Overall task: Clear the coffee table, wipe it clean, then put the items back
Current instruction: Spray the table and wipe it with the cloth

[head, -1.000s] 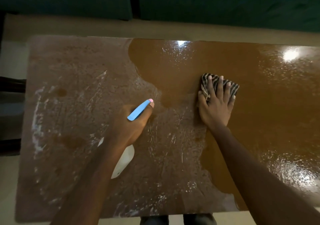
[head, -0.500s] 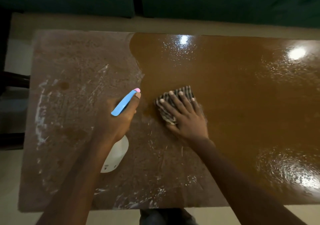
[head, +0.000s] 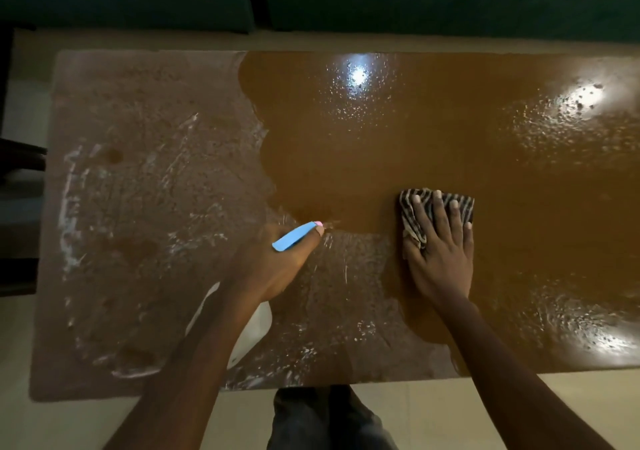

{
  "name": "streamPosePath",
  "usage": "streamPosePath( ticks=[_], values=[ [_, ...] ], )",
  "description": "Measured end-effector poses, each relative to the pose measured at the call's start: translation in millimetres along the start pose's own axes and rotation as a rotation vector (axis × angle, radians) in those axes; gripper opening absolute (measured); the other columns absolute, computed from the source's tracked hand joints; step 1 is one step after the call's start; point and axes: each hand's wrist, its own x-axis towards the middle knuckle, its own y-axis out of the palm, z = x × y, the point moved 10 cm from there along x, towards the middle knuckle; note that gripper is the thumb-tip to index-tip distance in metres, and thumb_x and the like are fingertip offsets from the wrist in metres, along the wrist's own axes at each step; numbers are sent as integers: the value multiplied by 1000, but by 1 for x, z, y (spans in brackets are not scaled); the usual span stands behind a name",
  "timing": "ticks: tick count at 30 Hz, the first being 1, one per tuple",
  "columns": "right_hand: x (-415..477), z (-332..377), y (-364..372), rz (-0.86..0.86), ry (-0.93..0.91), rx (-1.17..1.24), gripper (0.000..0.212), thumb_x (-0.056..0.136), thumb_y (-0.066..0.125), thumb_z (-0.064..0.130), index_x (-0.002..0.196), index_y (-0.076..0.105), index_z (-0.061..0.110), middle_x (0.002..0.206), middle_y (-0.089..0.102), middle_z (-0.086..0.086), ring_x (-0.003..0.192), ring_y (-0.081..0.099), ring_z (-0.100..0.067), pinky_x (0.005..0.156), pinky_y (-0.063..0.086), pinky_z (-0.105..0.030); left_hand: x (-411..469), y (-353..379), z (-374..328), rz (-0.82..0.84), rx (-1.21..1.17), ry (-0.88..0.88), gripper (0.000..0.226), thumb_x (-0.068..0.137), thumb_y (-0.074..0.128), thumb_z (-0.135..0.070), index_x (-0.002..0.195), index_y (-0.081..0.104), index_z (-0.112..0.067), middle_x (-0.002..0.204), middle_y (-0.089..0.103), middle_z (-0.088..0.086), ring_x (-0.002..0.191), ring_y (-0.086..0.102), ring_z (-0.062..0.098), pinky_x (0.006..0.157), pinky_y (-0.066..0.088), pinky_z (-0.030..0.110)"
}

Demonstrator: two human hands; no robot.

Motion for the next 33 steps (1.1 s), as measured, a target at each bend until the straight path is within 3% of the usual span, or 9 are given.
streamPosePath(
  ticks=[3,8,11,14,19,22,27,31,33],
  values=[
    [-1,3,4,-13,77,15,66,94,17,63,157,6,45,165,-8,13,153,-13,-14,124,-3,-45,-11,2,12,-22,-23,-32,75,65,49,-89,76,65,-16,64,63,7,56,59,22,60,55,40],
    [4,50,15,-16,127,-46,69,93,18,64,156,0,43,167,-7,5,153,-11,-22,122,-1,-51,-29,-16,25,-108,-259,-11,62,78,54,-69,67,59,-9,64,54,11,59,50,24,50,40,30],
    [8,119,29,21,-51,-26,68,95,24,64,156,2,45,167,-8,6,153,-12,-22,120,-10,-47,-38,-32,34,-192,-334,-17,56,83,57,-61,69,60,-8,65,55,10,55,50,21,43,39,24],
    [-16,184,49,42,-340,-51,66,97,32,62,157,12,42,168,2,4,154,-2,-23,121,-3,-49,-47,-42,41,-253,-338,-17,54,86,56,-58,70,60,-7,64,57,10,44,48,12,36,38,17],
    [-56,159,60,32,-616,-120,66,96,31,64,156,18,42,166,17,5,153,11,-23,122,13,-52,-57,-35,36,-245,-317,54,53,87,57,-57,64,59,-9,61,57,9,40,47,11,38,39,20],
    [-60,97,51,15,-518,-171,65,96,24,67,156,18,42,165,17,4,153,13,-23,121,17,-53,-59,-19,36,-206,-326,94,54,85,57,-61,62,60,-13,62,57,9,51,50,20,45,41,28],
    [-72,1,24,42,-243,-140,67,95,23,62,157,6,44,167,1,10,154,-6,-17,124,1,-44,-64,19,35,-81,-273,84,60,81,59,-68,67,64,-10,63,62,11,55,57,21,45,45,27],
    [-89,-37,18,49,-61,-64,66,93,19,61,155,0,47,166,-5,12,153,-12,-15,124,-2,-44,-76,45,38,-9,-170,82,65,78,57,-73,74,67,-9,74,67,19,62,62,36,51,47,31],
    [-93,-39,20,37,-8,-39,66,93,18,62,155,-2,48,165,-8,13,152,-13,-15,124,-3,-45,-85,49,41,-5,-130,90,72,75,55,-77,75,66,-6,71,64,21,55,56,37,52,46,34]
  ],
)
